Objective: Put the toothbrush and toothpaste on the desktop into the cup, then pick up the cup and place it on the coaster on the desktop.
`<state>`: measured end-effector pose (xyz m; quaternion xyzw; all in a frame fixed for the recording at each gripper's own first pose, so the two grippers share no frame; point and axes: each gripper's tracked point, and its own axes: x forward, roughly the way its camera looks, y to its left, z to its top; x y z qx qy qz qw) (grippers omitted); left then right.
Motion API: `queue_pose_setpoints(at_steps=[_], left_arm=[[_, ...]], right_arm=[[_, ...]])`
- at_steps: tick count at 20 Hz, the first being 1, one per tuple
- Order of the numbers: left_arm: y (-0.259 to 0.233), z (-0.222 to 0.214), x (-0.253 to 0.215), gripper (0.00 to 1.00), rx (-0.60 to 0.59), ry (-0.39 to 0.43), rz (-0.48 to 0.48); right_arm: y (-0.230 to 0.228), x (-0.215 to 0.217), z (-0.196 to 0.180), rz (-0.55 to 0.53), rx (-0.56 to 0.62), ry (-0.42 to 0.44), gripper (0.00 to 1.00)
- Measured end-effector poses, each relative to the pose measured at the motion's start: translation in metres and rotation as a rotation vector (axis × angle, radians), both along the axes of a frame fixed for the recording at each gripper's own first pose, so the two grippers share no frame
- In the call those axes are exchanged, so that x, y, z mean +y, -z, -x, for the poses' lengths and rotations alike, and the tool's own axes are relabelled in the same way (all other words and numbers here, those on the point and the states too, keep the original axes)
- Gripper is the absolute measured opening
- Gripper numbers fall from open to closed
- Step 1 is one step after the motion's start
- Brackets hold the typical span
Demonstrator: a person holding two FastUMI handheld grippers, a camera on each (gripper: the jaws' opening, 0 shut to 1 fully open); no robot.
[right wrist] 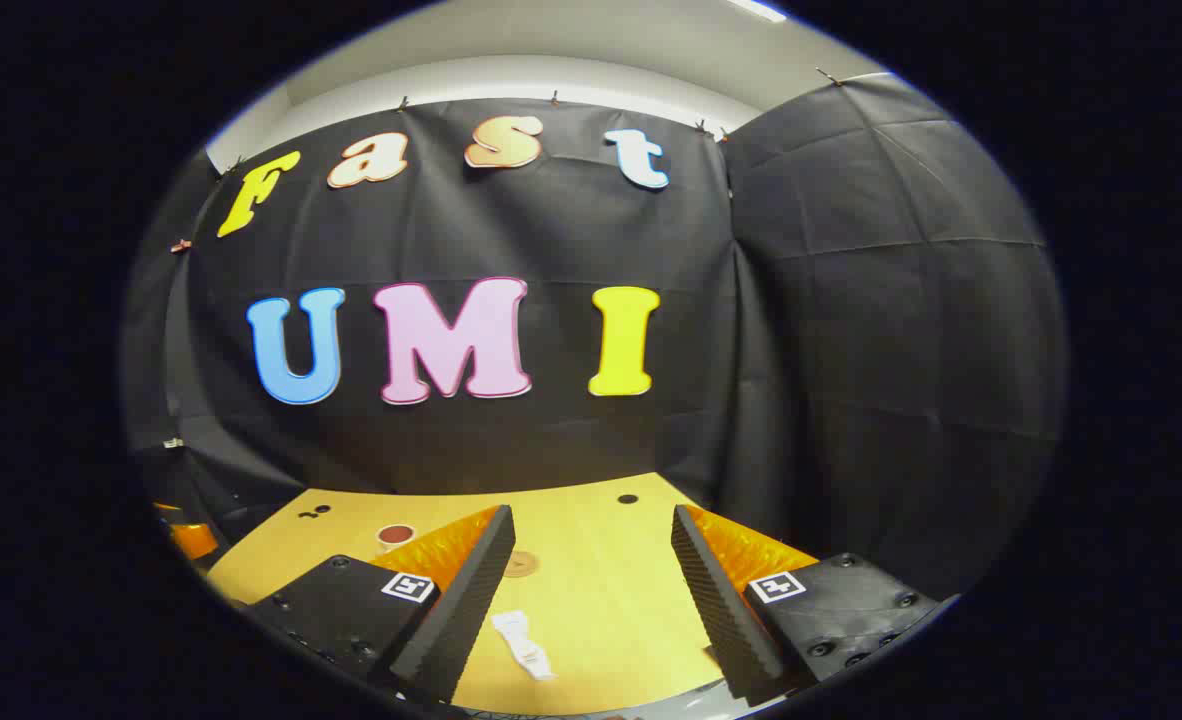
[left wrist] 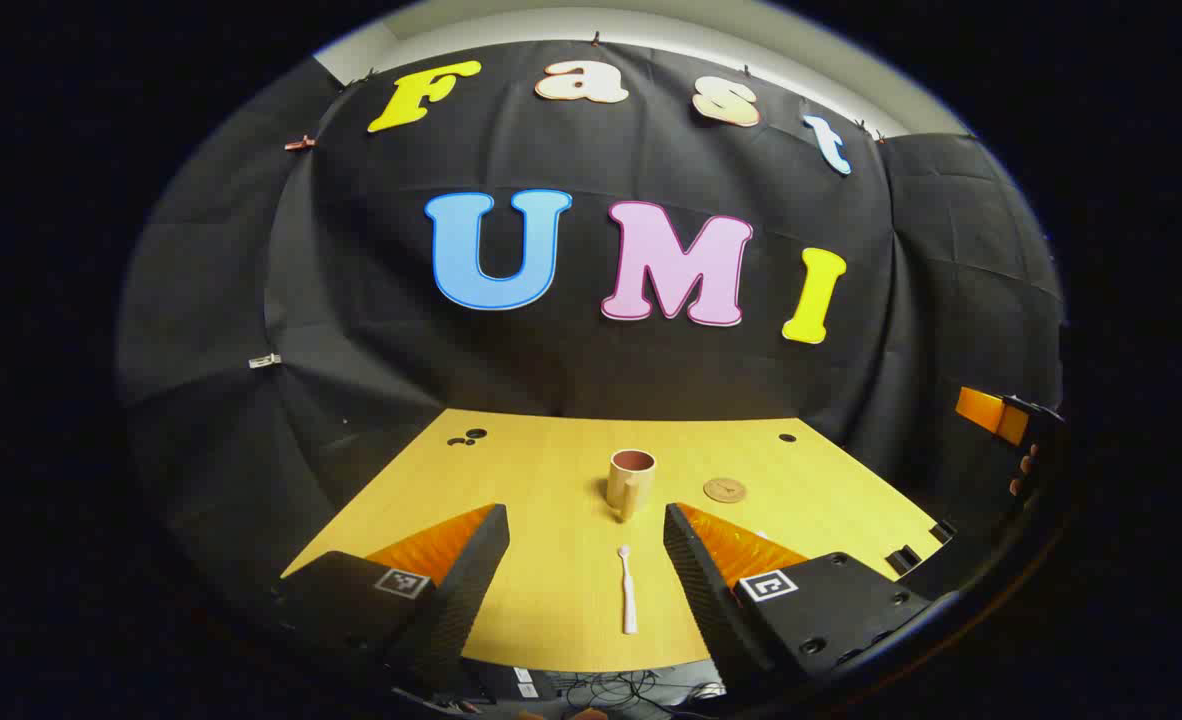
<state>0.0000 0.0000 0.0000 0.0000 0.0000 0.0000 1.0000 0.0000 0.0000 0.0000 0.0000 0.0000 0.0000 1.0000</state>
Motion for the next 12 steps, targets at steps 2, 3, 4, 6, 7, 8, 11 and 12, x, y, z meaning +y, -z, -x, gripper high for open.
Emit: queue_pose_setpoints(at_steps=[2,3,4,6,7,8,11,12], left_arm=[[-0.004,-0.001,-0.002,0.97,-0.013,0.016,0.003],[-0.008,-0.001,-0.006,0.96,-0.021,0.031,0.000],[-0.009,-0.002,-0.011,0.96,-0.030,0.046,-0.014],[-0.013,-0.008,-0.016,0.96,-0.044,0.057,-0.054],[-0.015,-0.010,-0.019,0.96,-0.043,0.058,-0.068],[-0.015,-0.012,-0.022,0.96,-0.048,0.066,-0.075],[-0.015,-0.019,-0.034,0.96,-0.047,0.097,-0.094],[-0.013,-0.021,-0.036,0.96,-0.045,0.100,-0.099]], right_arm=[[0.007,0.016,0.001,0.036,0.014,-0.021,0.97],[0.010,0.023,0.002,0.043,0.024,-0.038,0.97],[0.016,0.027,0.003,0.041,0.033,-0.045,0.97],[0.022,0.032,-0.001,0.033,0.051,-0.056,0.97],[0.027,0.034,-0.004,0.031,0.065,-0.062,0.95],[0.029,0.038,-0.004,0.031,0.069,-0.068,0.97],[0.034,0.039,-0.013,0.042,0.075,-0.077,0.97],[0.035,0.040,-0.014,0.044,0.080,-0.081,0.97]])
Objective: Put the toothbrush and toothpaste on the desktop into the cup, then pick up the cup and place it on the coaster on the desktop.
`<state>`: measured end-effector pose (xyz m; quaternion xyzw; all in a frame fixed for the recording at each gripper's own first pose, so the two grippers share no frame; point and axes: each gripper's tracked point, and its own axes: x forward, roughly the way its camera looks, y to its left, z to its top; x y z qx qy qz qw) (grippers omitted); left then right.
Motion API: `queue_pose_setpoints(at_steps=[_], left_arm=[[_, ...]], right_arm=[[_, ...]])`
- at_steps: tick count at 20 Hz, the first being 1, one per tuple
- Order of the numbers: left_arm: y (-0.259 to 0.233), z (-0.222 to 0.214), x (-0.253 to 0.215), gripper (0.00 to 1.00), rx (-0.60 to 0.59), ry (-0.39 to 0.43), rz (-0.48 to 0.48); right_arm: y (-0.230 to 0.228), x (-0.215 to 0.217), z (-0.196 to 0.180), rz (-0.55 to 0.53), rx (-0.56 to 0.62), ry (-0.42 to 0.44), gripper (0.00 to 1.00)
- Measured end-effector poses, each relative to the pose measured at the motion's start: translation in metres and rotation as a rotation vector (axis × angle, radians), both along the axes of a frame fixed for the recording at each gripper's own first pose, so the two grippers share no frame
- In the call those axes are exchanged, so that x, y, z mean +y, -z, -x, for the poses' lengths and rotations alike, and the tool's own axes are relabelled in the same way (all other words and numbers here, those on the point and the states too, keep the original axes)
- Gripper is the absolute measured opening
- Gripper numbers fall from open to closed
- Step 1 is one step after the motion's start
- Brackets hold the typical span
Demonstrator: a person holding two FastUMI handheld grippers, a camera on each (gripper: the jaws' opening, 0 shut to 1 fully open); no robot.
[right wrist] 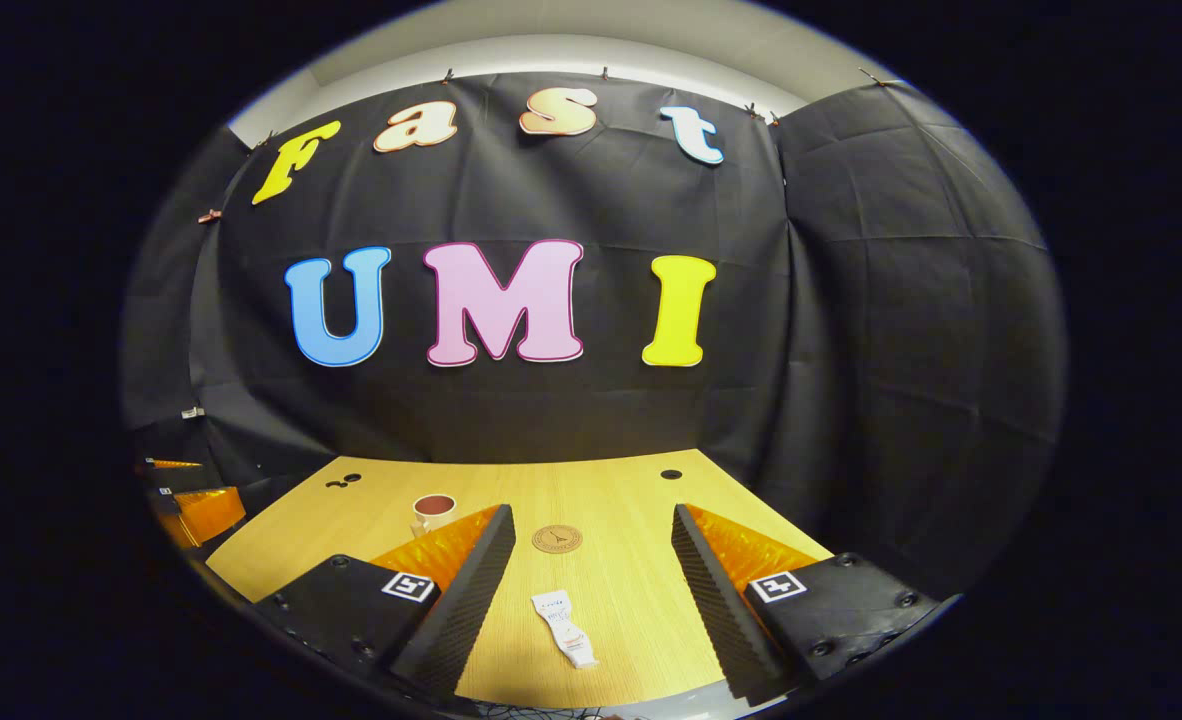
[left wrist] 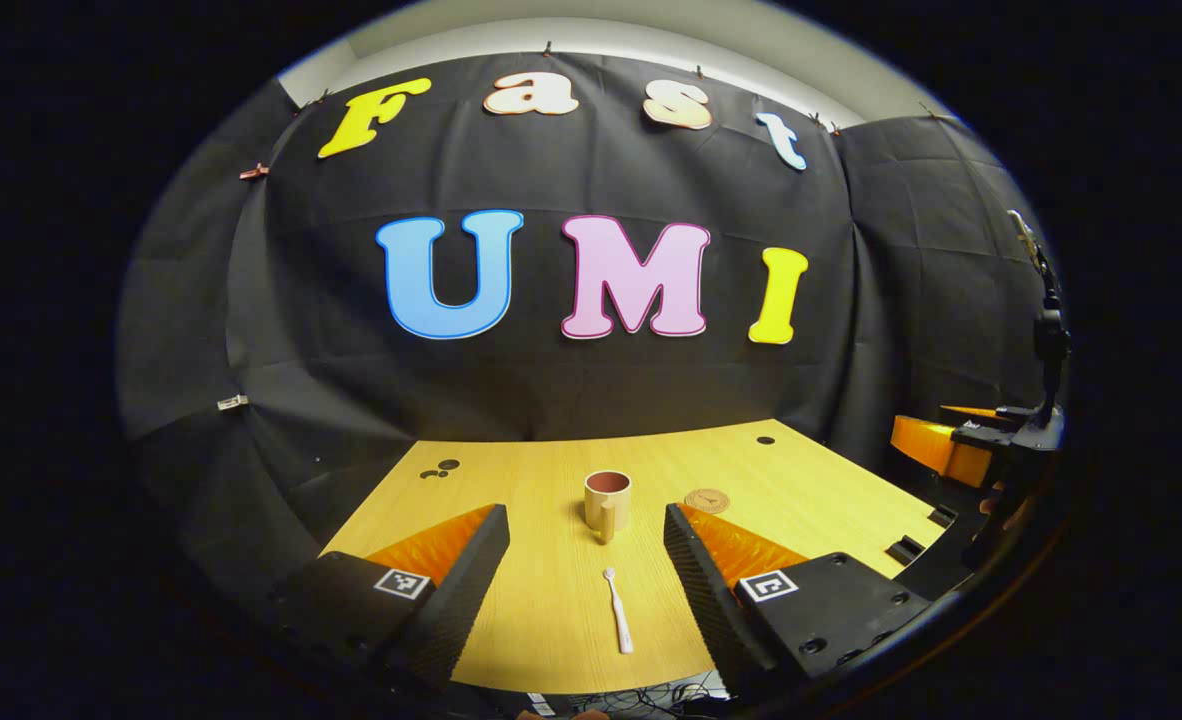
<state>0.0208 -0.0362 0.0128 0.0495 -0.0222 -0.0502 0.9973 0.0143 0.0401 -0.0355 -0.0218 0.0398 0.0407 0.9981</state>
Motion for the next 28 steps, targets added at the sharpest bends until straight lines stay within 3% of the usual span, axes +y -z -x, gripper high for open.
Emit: queue_pose_setpoints(at_steps=[6,9,14,19,28], left_arm=[[0.006,-0.018,-0.007,0.97,0.031,0.003,0.022],[0.009,-0.030,-0.007,0.97,0.039,-0.004,0.027],[0.023,-0.045,-0.006,0.97,0.076,-0.042,0.048],[0.038,-0.050,0.004,0.96,0.122,-0.116,0.063],[0.075,-0.052,0.026,0.97,0.240,-0.257,0.124]], right_arm=[[0.014,0.002,-0.018,-0.022,0.050,-0.016,0.97],[0.037,0.004,-0.034,-0.053,0.145,-0.012,0.97],[0.076,0.013,-0.064,0.015,0.246,-0.057,0.98],[0.131,0.031,-0.088,0.026,0.410,-0.117,0.98],[0.195,0.043,-0.117,0.069,0.582,-0.165,0.98]])
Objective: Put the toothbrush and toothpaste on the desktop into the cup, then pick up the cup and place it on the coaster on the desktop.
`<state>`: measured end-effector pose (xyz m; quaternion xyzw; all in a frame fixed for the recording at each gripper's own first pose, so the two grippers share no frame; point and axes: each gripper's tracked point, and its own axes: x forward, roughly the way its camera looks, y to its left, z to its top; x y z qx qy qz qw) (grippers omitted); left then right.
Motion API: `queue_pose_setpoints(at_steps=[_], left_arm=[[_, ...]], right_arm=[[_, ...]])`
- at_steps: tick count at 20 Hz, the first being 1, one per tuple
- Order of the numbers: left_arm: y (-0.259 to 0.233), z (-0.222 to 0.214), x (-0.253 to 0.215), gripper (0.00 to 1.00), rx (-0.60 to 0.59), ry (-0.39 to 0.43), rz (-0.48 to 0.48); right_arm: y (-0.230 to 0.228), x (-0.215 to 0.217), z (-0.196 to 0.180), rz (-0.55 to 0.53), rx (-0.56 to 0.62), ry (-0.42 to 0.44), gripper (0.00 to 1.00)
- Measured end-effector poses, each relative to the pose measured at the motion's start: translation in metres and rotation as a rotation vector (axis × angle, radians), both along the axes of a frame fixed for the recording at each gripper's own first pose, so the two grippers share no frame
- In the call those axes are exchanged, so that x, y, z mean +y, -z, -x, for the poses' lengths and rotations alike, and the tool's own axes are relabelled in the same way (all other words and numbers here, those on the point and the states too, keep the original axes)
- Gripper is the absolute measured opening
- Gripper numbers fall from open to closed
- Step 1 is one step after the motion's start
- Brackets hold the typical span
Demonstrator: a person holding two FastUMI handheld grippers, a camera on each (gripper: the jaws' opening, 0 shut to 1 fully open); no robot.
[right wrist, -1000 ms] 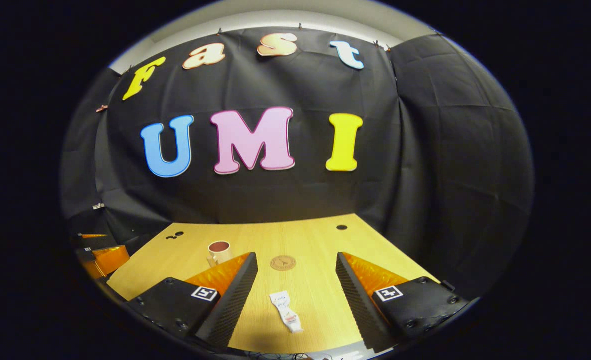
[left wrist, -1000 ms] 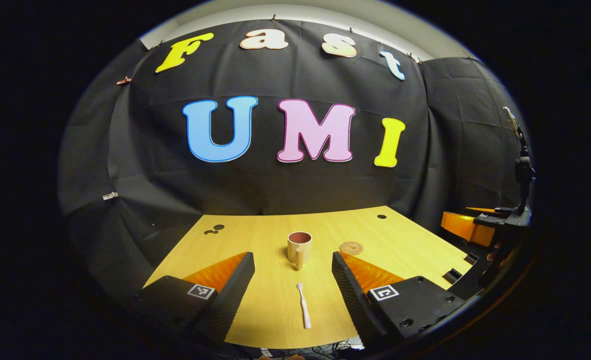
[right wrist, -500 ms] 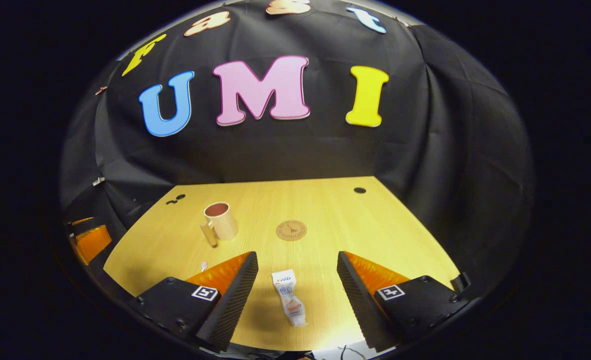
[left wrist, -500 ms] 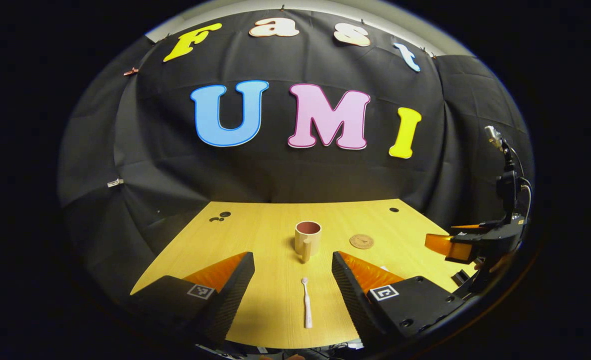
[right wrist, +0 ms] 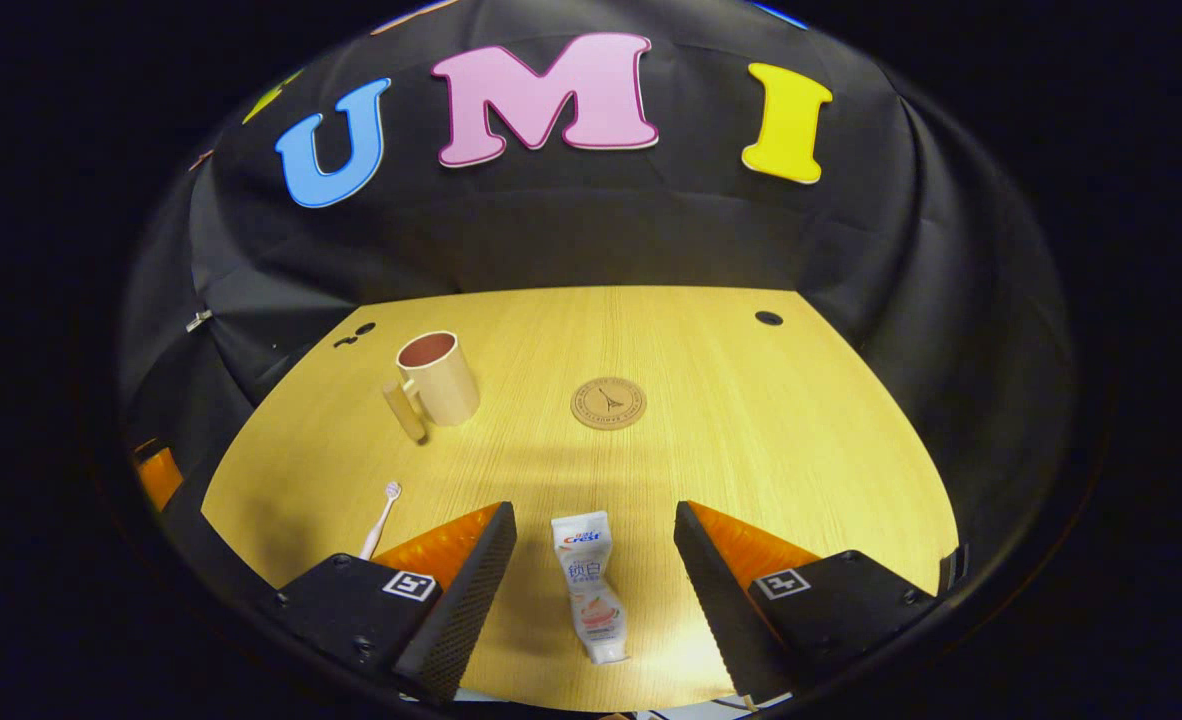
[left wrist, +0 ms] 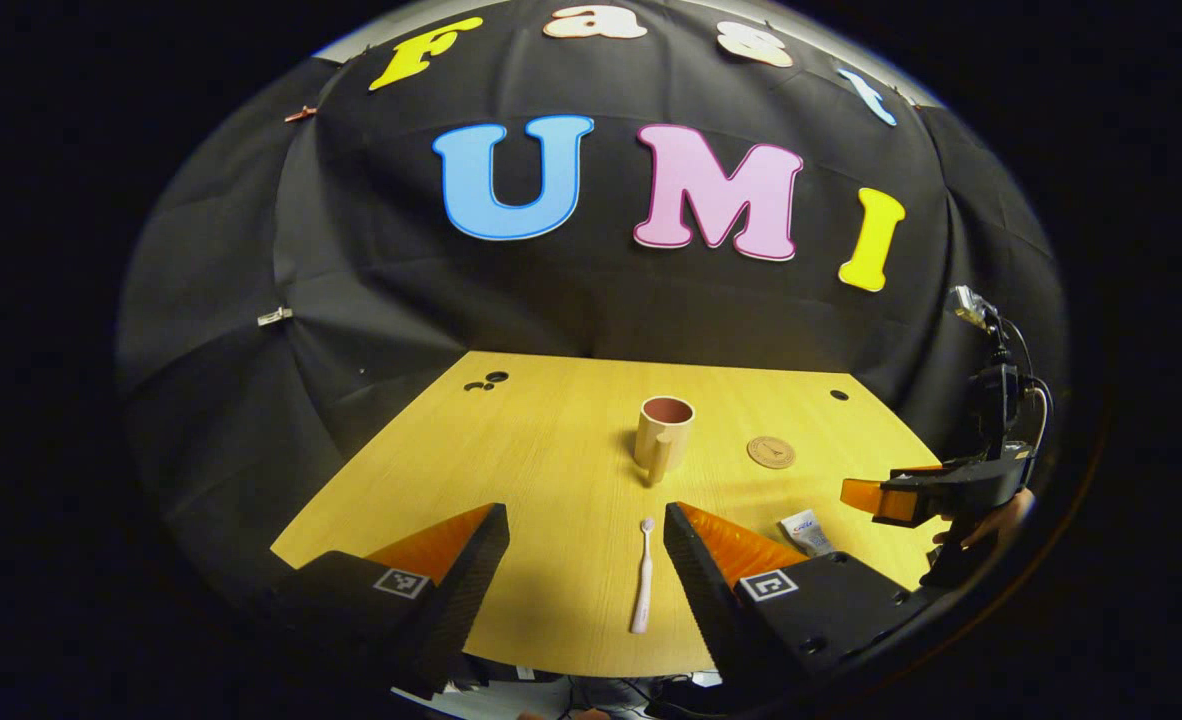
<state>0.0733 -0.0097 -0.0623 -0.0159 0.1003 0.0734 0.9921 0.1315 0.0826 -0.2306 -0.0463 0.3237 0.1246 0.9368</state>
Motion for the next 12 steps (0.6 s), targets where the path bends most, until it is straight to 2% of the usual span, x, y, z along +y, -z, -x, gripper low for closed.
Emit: queue_pose_setpoints(at_steps=[12], left_arm=[[0.033,-0.008,-0.005,0.97,0.124,-0.104,0.017]], right_arm=[[0.087,-0.005,-0.003,0.098,0.226,-0.083,0.98]])
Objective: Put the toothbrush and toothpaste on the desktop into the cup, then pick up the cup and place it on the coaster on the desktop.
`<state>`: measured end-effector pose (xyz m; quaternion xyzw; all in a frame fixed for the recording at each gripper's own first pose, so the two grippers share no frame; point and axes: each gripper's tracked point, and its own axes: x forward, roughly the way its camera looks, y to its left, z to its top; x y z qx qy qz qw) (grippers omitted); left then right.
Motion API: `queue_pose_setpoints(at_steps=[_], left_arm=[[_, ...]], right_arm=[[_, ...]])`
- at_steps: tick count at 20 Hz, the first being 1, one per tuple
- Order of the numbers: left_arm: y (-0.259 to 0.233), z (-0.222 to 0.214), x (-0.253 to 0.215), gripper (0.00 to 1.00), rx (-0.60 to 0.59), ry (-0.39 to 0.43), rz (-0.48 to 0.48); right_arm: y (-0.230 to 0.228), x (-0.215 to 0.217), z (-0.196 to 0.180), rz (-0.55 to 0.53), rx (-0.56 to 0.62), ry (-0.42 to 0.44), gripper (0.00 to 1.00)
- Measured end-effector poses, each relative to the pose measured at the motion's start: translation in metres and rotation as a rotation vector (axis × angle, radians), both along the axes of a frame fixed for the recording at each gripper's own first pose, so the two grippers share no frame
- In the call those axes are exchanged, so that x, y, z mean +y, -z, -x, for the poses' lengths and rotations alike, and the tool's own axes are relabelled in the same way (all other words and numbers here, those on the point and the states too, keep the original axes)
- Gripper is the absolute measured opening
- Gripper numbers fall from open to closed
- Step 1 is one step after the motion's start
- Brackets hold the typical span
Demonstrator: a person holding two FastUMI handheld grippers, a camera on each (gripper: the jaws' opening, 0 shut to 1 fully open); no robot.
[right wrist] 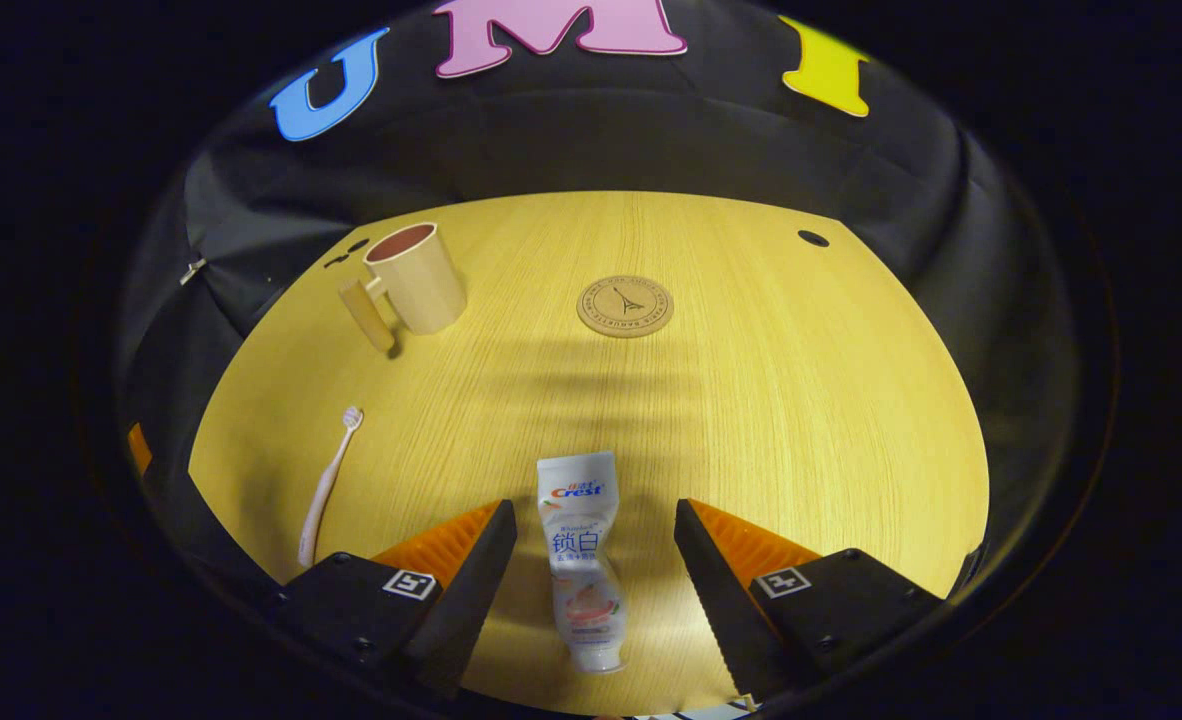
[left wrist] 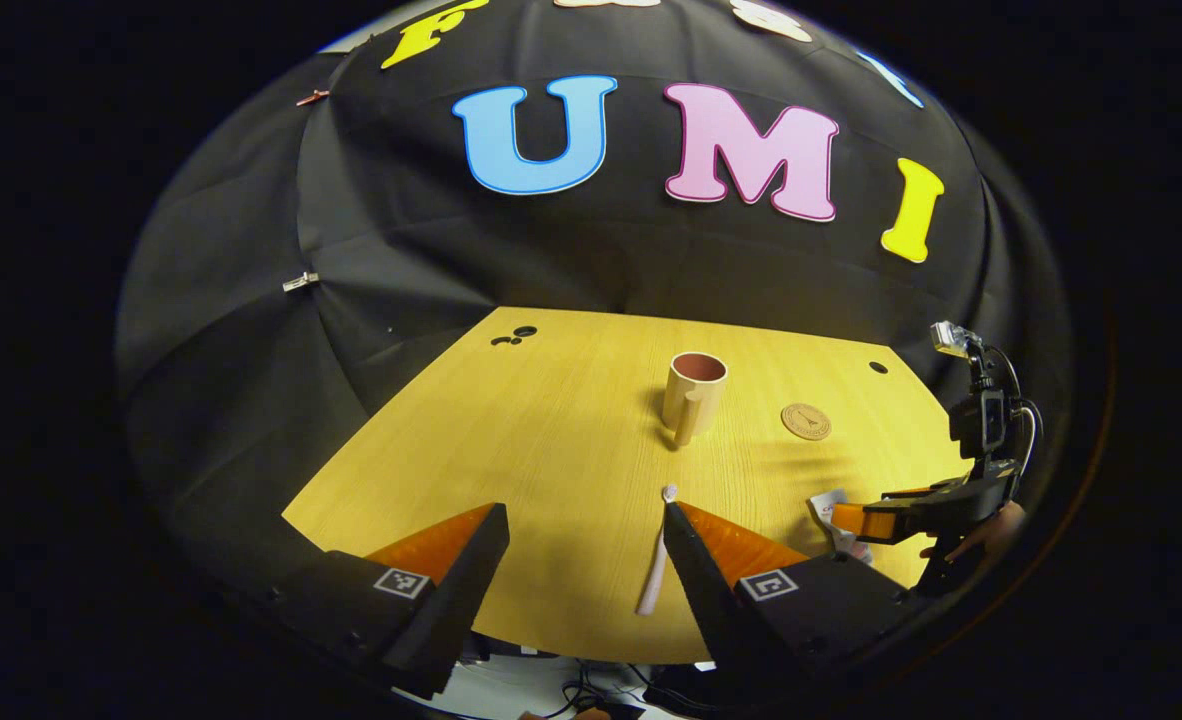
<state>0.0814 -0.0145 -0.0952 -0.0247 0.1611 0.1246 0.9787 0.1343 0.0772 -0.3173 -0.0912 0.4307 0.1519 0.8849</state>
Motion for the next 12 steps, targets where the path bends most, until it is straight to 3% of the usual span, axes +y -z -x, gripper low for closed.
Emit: queue_pose_setpoints(at_steps=[7,12], left_arm=[[0.008,-0.009,-0.015,0.97,0.051,-0.010,-0.007],[0.011,-0.017,-0.025,0.97,0.056,-0.019,0.027]], right_arm=[[0.028,0.001,0.006,0.020,0.106,-0.040,0.99],[0.029,-0.005,0.003,0.059,0.095,-0.049,0.94]])
